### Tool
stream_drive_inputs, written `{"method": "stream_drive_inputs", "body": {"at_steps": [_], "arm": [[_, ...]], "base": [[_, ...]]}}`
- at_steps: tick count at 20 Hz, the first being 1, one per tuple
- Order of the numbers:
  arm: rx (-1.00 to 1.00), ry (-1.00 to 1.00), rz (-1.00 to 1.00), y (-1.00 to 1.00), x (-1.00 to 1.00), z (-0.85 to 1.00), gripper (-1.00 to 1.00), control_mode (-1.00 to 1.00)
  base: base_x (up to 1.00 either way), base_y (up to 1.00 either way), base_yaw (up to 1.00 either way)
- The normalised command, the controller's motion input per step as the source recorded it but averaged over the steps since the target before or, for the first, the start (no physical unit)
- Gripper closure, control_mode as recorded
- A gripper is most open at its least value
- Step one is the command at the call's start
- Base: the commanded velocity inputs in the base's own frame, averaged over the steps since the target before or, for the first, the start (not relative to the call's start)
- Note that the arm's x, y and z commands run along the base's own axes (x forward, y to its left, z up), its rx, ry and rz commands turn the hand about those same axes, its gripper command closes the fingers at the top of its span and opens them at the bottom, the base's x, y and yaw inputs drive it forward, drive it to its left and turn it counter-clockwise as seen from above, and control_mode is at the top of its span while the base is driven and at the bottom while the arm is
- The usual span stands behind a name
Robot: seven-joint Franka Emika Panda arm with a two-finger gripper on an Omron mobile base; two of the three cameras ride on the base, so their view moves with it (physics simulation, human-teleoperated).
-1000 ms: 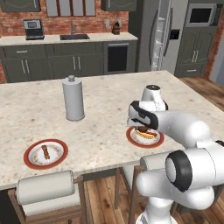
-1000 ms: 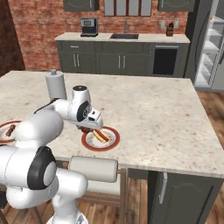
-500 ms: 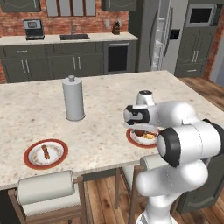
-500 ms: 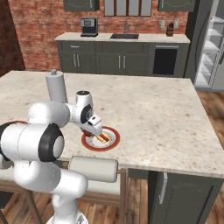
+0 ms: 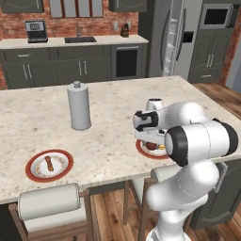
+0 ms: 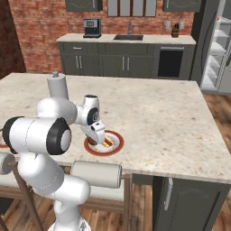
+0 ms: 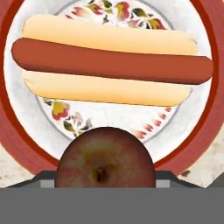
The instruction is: Pick up the tangerine and apple from the fridge and place one fruit on each plate on the dining counter.
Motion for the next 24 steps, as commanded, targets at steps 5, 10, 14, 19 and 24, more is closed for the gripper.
{"method": "stream_drive_inputs", "body": {"at_steps": [5, 10, 14, 19, 24], "arm": [[0.00, 0.14, -0.09, 0.00, 0.00, -0.23, 1.00, -1.00], [0.00, 0.03, -0.04, 0.00, 0.21, -0.33, 1.00, -1.00], [0.00, 0.00, -0.03, 0.00, 0.22, -0.23, 1.00, -1.00], [0.00, 0.00, -0.02, 0.00, 0.26, -0.28, 1.00, -1.00], [0.00, 0.00, -0.01, 0.00, 0.00, -0.05, 1.00, -1.00]], "base": [[0.00, 0.00, 0.00], [0.00, 0.00, 0.00], [0.00, 0.00, 0.00], [0.00, 0.00, 0.00], [0.00, 0.00, 0.00]]}}
